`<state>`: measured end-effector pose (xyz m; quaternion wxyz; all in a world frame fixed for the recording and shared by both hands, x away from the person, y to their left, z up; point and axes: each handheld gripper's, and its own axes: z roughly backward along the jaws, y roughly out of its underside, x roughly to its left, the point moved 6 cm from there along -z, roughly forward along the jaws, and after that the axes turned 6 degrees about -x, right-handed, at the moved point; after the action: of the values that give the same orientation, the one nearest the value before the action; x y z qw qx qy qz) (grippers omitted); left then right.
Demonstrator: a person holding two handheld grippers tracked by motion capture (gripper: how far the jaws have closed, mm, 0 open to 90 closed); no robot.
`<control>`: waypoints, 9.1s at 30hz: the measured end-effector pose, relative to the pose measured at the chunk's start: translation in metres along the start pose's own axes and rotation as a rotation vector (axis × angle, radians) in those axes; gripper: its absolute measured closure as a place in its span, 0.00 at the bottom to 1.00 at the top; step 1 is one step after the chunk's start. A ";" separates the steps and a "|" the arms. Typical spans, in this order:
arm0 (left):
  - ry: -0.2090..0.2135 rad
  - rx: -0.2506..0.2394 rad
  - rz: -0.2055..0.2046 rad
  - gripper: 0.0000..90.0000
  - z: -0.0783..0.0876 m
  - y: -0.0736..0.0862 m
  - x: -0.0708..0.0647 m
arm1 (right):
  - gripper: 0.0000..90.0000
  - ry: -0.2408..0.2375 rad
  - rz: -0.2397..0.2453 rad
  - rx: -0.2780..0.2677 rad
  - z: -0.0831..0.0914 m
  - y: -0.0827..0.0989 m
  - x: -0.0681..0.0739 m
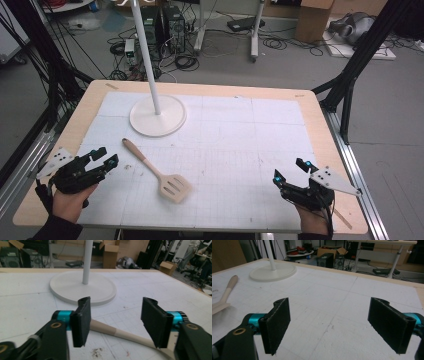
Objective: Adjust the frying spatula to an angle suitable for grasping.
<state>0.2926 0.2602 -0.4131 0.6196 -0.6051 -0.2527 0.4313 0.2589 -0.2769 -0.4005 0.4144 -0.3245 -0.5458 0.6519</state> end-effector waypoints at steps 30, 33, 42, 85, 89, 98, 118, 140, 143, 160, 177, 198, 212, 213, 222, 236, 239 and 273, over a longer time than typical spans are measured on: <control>-0.077 0.224 -0.090 1.00 -0.083 0.001 0.092 | 0.31 -0.046 0.011 0.035 -0.013 -0.001 0.022; -0.072 0.229 -0.090 1.00 -0.093 0.010 0.100 | 0.31 -0.049 0.014 0.032 -0.013 -0.001 0.022; -0.072 0.296 -0.124 1.00 -0.111 0.030 0.102 | 0.31 -0.059 0.018 0.036 -0.014 -0.001 0.024; -0.025 0.480 -0.254 1.00 -0.103 0.039 0.079 | 0.34 -0.149 0.025 0.066 -0.024 -0.001 0.044; -0.017 0.498 -0.269 1.00 -0.101 0.040 0.074 | 0.39 -0.221 0.021 0.085 -0.035 0.000 0.064; -0.018 0.523 -0.276 1.00 -0.098 0.040 0.069 | 0.66 -0.486 0.073 0.163 -0.062 0.007 0.137; -0.025 0.531 -0.262 0.99 -0.096 0.041 0.067 | 0.97 -0.726 0.158 0.272 -0.084 0.040 0.204; 0.008 0.552 -0.285 0.99 -0.090 0.041 0.053 | 0.99 -0.563 0.167 0.363 -0.111 0.052 0.173; 0.009 0.553 -0.283 0.99 -0.090 0.041 0.054 | 0.99 -0.572 0.160 0.350 -0.110 0.050 0.174; -0.065 0.451 -0.221 0.97 -0.092 0.028 0.067 | 0.97 -0.694 0.191 0.381 -0.101 0.049 0.207; -0.084 0.439 -0.215 0.98 -0.064 0.018 0.063 | 0.96 -0.672 0.173 0.385 -0.102 0.050 0.202; -0.054 0.467 -0.130 0.99 0.006 0.052 0.061 | 0.96 -0.621 0.171 0.370 -0.110 0.047 0.191; -0.036 0.529 -0.109 0.99 0.016 0.061 0.050 | 0.95 -0.613 0.166 0.363 -0.111 0.046 0.189; -0.036 0.527 -0.105 0.99 0.017 0.061 0.050 | 0.95 -0.613 0.166 0.364 -0.111 0.046 0.189; -0.015 0.508 -0.101 1.00 0.012 0.057 0.038 | 0.95 -0.575 0.168 0.371 -0.111 0.046 0.181; 0.010 0.525 -0.112 0.99 -0.018 0.058 0.004 | 0.95 -0.483 0.161 0.383 -0.101 0.042 0.140; 0.019 0.517 -0.117 0.99 -0.028 0.058 -0.008 | 0.95 -0.456 0.156 0.389 -0.097 0.042 0.129; 0.060 0.512 -0.129 0.99 -0.091 0.062 -0.046 | 0.89 -0.360 0.120 0.415 -0.052 0.047 0.083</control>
<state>0.3315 0.1661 -0.4762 0.7860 -0.4239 -0.1549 0.4225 0.2589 -0.1827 -0.4544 0.3291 -0.1433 -0.4455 0.8202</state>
